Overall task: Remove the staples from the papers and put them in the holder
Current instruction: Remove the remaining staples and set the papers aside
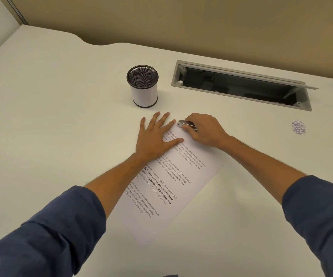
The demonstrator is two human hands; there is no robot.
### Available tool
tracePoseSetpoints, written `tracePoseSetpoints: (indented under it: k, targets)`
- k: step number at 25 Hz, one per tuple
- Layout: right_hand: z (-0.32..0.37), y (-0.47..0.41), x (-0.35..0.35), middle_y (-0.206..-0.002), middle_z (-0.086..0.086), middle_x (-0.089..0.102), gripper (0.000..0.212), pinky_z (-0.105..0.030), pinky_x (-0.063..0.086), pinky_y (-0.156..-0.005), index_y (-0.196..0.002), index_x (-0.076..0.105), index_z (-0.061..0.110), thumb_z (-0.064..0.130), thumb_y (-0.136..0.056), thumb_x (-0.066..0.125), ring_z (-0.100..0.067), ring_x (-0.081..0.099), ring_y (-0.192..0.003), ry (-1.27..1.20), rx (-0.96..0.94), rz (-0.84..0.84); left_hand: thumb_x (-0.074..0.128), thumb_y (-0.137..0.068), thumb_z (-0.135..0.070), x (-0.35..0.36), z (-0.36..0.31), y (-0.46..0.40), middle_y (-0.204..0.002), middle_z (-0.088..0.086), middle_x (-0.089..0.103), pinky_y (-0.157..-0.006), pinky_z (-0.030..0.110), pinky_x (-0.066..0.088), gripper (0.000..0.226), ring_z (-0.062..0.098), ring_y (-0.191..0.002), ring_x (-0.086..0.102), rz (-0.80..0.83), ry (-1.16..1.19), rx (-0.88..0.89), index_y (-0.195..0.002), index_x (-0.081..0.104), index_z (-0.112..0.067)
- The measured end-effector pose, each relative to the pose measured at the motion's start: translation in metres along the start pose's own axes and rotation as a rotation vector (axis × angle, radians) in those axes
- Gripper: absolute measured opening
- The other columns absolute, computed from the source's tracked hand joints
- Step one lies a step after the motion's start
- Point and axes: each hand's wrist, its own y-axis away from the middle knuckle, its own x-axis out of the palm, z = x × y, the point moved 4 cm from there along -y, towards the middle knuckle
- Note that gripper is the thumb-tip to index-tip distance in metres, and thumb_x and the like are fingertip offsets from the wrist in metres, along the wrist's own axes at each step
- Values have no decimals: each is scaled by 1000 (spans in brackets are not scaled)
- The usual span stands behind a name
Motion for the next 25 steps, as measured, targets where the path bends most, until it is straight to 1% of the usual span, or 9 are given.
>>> tracePoseSetpoints:
  k: [5, 10, 13, 15, 17, 18, 20, 22, 25]
  targets:
    - [2, 2, -2, -95, 0, 60, 27, -33, 40, -61, -101, 62, 14, 36, -97, 47, -24, 58, -79, 105, -48, 6, 37, -80, -81, -1, -1, 1, -159, -10, 26, -120, 52, 1, 78, 14, -149, 12, -30, 30, -5, -142, 45, -35]
    - [11, -1, -3, -101, -4, 60, 32, -36, 42, -58, -106, 61, 10, 35, -100, 43, -28, 60, -77, 216, -125, 29, 32, -78, -83, -1, -2, 1, -159, -10, 26, -119, 53, 2, 80, 14, -149, 12, -26, 22, -3, -142, 46, -36]
    - [16, 0, -5, -94, -9, 61, 26, -32, 29, -50, -98, 61, 4, 27, -98, 50, -32, 60, -70, 274, -224, 3, 38, -81, -80, -1, -3, 0, -160, -11, 24, -119, 53, 0, 75, 14, -150, 10, -1, 8, -8, -143, 44, -37]
    - [19, 1, -8, -82, -9, 61, 19, -25, 19, -45, -87, 62, 3, 21, -92, 61, -31, 59, -58, 311, -282, -15, 37, -81, -80, -2, -3, 0, -160, -12, 22, -119, 53, -1, 76, 14, -150, 8, 10, -2, -11, -144, 42, -38]
    - [21, 2, -8, -72, -8, 59, 17, -20, 11, -43, -79, 61, 4, 17, -84, 71, -28, 55, -48, 328, -292, -29, 35, -81, -80, -2, -3, 0, -160, -12, 21, -119, 53, -2, 76, 14, -150, 7, 19, -10, -8, -144, 41, -38]
    - [21, 2, -6, -70, -7, 58, 18, -20, 12, -42, -77, 60, 4, 16, -83, 72, -27, 54, -46, 319, -283, -41, 34, -81, -79, -1, -3, 0, -161, -12, 20, -119, 53, -3, 76, 14, -150, 6, 25, -11, -6, -145, 40, -38]
    - [21, 4, -1, -73, -9, 58, 18, -25, 23, -43, -79, 60, 3, 17, -87, 67, -30, 54, -48, 242, -227, -67, 33, -81, -79, -1, -3, 0, -161, -13, 19, -119, 53, -4, 76, 14, -150, 5, 36, -13, -5, -146, 39, -38]
    - [18, 4, 3, -80, -10, 59, 22, -31, 32, -48, -85, 60, 3, 23, -94, 56, -34, 56, -59, 149, -122, -76, 33, -82, -79, -1, -3, -1, -161, -13, 18, -118, 54, -4, 76, 14, -150, 5, 38, -15, -6, -146, 39, -38]
    - [16, 0, 3, -87, -7, 61, 28, -33, 36, -58, -92, 63, 6, 29, -96, 49, -32, 57, -75, 93, -17, -17, 29, -81, -81, 0, -2, -1, -161, -13, 19, -118, 55, -3, 79, 14, -150, 5, 29, -25, 0, -146, 39, -38]
